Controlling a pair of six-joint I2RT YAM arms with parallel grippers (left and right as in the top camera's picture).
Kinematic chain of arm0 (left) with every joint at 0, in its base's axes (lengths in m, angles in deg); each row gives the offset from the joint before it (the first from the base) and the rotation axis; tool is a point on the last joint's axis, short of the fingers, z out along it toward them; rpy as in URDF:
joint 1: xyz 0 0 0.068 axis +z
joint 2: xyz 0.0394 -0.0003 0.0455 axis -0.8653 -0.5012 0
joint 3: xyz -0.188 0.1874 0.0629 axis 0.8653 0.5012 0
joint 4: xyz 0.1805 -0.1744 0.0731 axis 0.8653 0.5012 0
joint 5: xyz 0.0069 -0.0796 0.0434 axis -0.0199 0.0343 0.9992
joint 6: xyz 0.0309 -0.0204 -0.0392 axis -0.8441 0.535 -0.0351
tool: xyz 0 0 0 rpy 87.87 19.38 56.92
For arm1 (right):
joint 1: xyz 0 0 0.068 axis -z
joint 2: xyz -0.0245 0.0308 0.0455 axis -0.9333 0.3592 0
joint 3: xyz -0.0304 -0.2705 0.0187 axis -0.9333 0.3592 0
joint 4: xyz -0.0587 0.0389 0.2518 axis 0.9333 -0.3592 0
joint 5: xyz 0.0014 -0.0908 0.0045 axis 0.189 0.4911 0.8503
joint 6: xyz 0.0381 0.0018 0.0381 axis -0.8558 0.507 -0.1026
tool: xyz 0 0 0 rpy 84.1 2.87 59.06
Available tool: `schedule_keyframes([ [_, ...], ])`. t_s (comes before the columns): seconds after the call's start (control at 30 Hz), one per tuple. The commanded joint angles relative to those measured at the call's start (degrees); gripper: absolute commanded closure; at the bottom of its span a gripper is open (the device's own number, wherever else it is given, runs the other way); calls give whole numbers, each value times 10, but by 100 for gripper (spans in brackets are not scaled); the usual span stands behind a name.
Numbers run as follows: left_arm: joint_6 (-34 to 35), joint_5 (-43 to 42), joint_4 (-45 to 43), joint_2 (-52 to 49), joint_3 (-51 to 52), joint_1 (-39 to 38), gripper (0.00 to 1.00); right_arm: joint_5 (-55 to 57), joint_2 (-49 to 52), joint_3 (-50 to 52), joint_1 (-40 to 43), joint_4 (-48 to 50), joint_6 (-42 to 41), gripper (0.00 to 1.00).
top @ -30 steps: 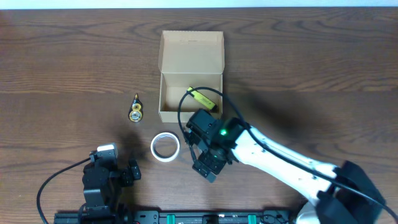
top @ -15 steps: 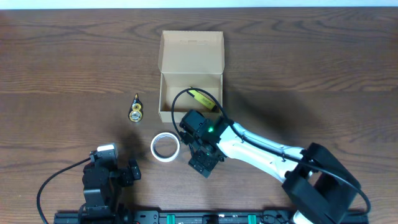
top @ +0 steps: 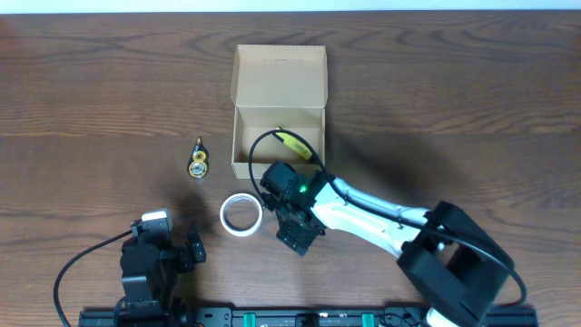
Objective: Pack container
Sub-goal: 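Move the right gripper to the clear tape roll and grasp its rim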
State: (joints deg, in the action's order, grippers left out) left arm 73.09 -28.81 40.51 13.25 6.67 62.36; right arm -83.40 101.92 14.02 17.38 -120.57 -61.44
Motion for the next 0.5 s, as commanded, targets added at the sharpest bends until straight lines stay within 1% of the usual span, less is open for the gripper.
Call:
schedule_keyframes([
  [0.0, -6, 2, 4, 2, 10, -2, 5, 14, 10, 5, -2, 2, -6, 27],
  [0.07, -6, 2, 4, 2, 10, -2, 5, 15, 10, 5, -2, 2, -6, 35],
  [0.1, -6, 2, 4, 2, 10, -2, 5, 15, 10, 5, -2, 2, -6, 37],
  [0.23, -6, 2, 4, 2, 10, -2, 5, 17, 10, 5, -2, 2, -6, 52],
  [0.33, -6, 2, 4, 2, 10, -2, 5, 17, 10, 6, -2, 1, -6, 73],
  [0.4, -6, 2, 4, 2, 10, -2, 5, 17, 10, 6, -2, 1, -6, 82],
  [0.47, -6, 2, 4, 2, 10, -2, 5, 17, 10, 6, -2, 1, -6, 88],
])
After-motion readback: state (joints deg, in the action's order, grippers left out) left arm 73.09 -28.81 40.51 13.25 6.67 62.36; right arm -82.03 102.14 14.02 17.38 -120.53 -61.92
